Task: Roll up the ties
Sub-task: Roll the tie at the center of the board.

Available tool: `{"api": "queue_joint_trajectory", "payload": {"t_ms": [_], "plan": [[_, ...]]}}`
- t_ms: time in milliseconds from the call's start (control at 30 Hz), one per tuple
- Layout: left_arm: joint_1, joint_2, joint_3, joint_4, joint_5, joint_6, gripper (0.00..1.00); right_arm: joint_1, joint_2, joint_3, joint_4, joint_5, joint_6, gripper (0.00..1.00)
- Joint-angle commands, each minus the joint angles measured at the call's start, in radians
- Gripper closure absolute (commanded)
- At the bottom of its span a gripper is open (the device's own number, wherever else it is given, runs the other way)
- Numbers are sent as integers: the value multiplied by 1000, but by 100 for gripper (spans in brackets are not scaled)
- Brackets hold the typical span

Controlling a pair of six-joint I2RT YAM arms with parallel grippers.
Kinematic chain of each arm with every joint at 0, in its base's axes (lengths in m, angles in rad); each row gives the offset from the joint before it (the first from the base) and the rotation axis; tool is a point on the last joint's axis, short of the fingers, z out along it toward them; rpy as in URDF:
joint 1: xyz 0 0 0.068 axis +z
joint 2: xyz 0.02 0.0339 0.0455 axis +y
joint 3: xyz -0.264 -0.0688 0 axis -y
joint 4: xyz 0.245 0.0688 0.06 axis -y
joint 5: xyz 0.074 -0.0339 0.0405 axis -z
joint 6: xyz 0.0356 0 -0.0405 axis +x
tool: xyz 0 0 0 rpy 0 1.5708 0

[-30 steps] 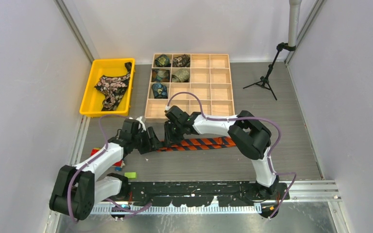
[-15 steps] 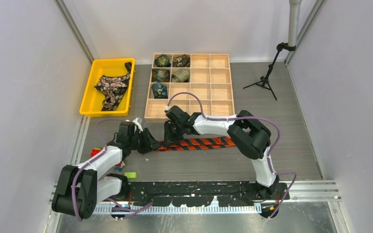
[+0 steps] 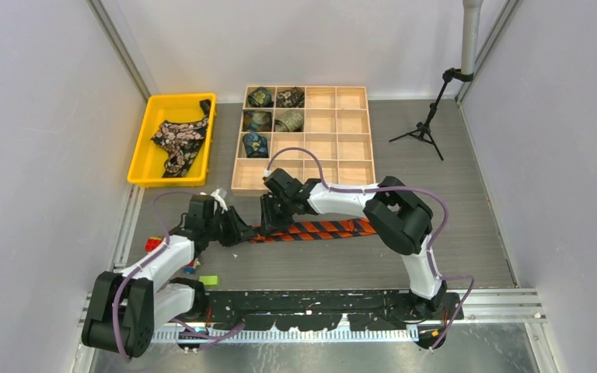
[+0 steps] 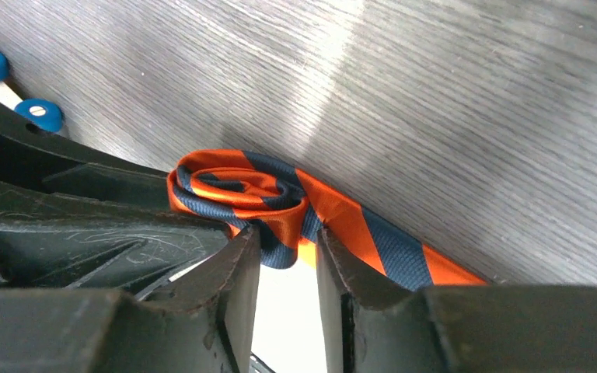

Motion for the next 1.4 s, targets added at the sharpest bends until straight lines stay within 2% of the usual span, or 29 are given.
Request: {"api": "queue_joint_trajectory", "payload": {"t_ms": [0, 200, 533, 733, 1100, 1367], "plan": [[-1, -60, 71, -138, -44, 44, 86, 4, -51, 57, -109, 60, -42, 62], [-3, -96, 119, -258, -84, 62, 87, 16, -122, 86, -139, 71, -51, 61], [-42, -68, 192, -375, -156, 64, 87, 53, -74, 91, -86, 58, -37, 76], [-69, -57, 229, -419, -185, 69, 87, 66, -22, 119, -66, 51, -26, 81], [-101, -62, 295, -499, -217, 73, 88, 79, 44, 156, -27, 24, -3, 85], [-143, -5, 333, -521, -247, 83, 89, 86, 57, 155, 29, -13, 30, 85]]}}
